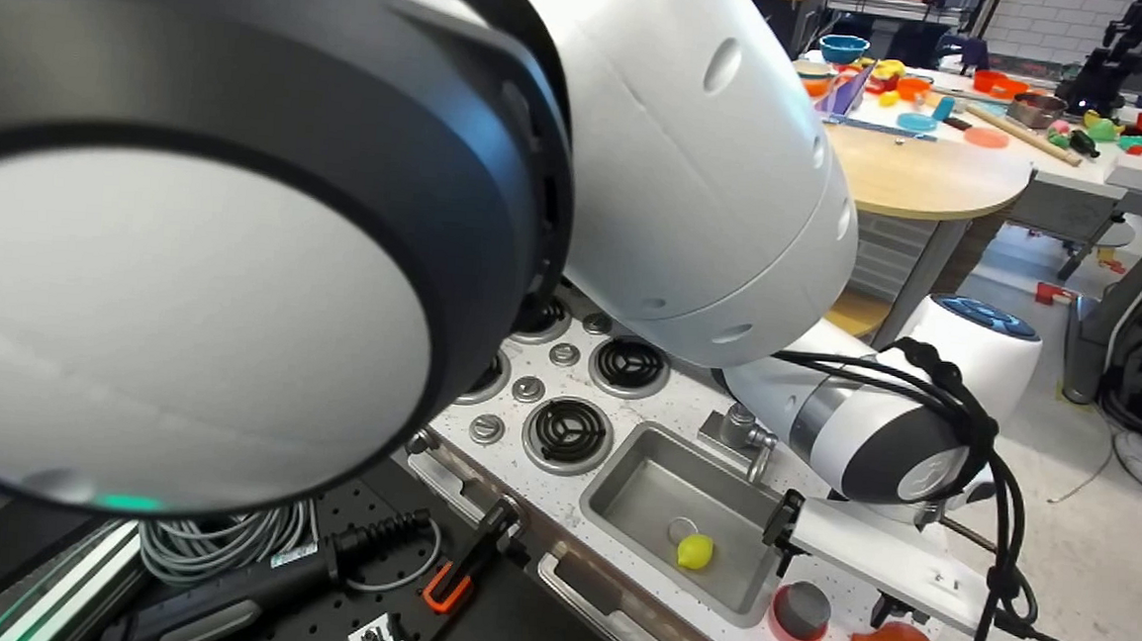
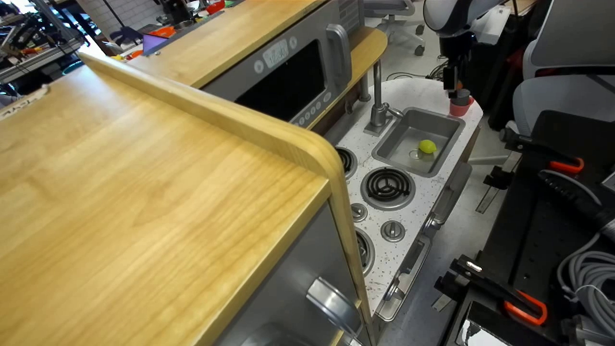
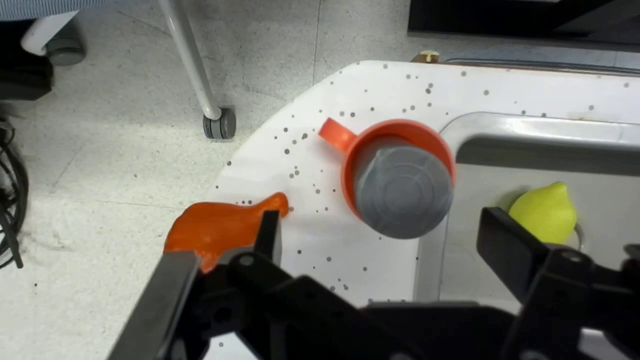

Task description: Put the grey thing on the stove

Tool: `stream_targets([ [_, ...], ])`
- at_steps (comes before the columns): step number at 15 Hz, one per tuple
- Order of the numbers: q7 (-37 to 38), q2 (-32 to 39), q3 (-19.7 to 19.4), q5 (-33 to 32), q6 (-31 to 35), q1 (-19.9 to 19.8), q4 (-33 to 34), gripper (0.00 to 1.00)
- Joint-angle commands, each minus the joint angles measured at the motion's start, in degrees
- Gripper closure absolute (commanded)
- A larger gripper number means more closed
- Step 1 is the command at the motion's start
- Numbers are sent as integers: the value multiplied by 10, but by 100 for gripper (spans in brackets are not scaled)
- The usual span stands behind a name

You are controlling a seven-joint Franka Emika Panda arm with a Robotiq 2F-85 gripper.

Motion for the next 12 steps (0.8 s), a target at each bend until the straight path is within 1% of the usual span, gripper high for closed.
stream_targets([
  [1, -3, -1, 4, -6, -19, 0, 5, 0],
  [7, -1, -2, 4, -6, -21, 4, 0, 0],
  [12, 2, -1, 4, -4, -39, 5, -4, 0],
])
